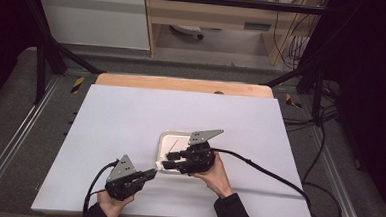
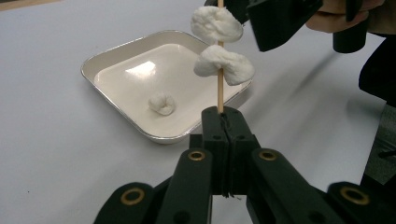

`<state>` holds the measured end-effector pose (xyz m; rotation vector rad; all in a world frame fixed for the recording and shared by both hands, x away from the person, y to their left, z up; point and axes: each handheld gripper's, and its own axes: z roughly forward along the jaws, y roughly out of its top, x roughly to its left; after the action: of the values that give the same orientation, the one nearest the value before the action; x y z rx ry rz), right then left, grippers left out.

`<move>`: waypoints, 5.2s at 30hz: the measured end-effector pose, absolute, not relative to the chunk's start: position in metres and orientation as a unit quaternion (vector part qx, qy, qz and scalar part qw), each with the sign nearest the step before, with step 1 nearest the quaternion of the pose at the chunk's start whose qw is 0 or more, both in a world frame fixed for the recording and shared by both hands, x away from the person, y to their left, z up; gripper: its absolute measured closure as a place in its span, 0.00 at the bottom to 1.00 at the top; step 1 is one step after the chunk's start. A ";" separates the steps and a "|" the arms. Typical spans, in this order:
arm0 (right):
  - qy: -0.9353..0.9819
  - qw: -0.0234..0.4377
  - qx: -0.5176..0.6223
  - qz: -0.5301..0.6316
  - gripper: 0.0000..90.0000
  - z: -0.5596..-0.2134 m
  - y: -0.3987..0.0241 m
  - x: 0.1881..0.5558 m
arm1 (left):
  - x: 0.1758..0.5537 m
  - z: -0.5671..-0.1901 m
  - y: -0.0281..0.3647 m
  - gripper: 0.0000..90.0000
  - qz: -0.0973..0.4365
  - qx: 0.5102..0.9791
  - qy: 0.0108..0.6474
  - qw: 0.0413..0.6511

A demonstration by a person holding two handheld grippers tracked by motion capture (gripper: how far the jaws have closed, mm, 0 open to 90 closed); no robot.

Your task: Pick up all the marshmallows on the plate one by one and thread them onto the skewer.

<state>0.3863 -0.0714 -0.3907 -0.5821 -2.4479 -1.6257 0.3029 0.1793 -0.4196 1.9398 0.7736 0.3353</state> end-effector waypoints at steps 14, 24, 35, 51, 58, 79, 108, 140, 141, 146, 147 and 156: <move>-0.817 -0.020 -0.244 -0.523 0.22 -0.390 -0.096 0.393 | 0.306 -0.423 0.193 0.99 0.136 0.793 0.336 0.489; -0.829 -0.053 -0.268 -0.487 0.07 -0.399 -0.101 0.400 | 0.309 -0.424 0.202 0.98 0.134 0.789 0.344 0.491; -0.840 -0.077 -0.273 -0.462 0.05 -0.398 -0.078 0.404 | 0.312 -0.424 0.212 0.98 0.135 0.784 0.355 0.490; -0.860 -0.073 -0.296 -0.408 0.13 -0.427 -0.040 0.427 | 0.314 -0.425 0.218 0.98 0.137 0.783 0.362 0.487; -0.868 -0.068 -0.291 -0.397 0.25 -0.442 -0.033 0.427 | 0.315 -0.425 0.217 0.98 0.135 0.785 0.360 0.486; -0.883 -0.095 -0.250 -0.385 0.67 -0.450 -0.030 0.419 | 0.314 -0.426 0.216 0.98 0.135 0.786 0.360 0.484; -0.868 -0.079 -0.261 -0.416 0.82 -0.427 -0.039 0.414 | 0.314 -0.426 0.215 0.98 0.135 0.787 0.356 0.486; -0.799 -0.034 -0.275 -0.533 0.82 -0.356 -0.094 0.401 | 0.309 -0.425 0.205 0.98 0.128 0.794 0.338 0.489; -0.798 -0.032 -0.276 -0.535 0.82 -0.355 -0.096 0.401 | 0.309 -0.425 0.205 0.98 0.128 0.794 0.337 0.489; -0.790 -0.028 -0.279 -0.545 0.83 -0.348 -0.099 0.401 | 0.309 -0.425 0.203 0.98 0.127 0.795 0.336 0.489; -0.789 -0.027 -0.277 -0.547 0.83 -0.347 -0.100 0.401 | 0.308 -0.425 0.203 0.98 0.127 0.795 0.335 0.489; -0.772 -0.011 -0.280 -0.571 0.83 -0.338 -0.106 0.403 | 0.306 -0.425 0.198 0.98 0.126 0.797 0.327 0.491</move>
<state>0.4031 -0.1057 -0.3384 -0.8873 -2.4426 -1.8058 0.3064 0.1984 -0.4251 1.9360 0.7930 0.3063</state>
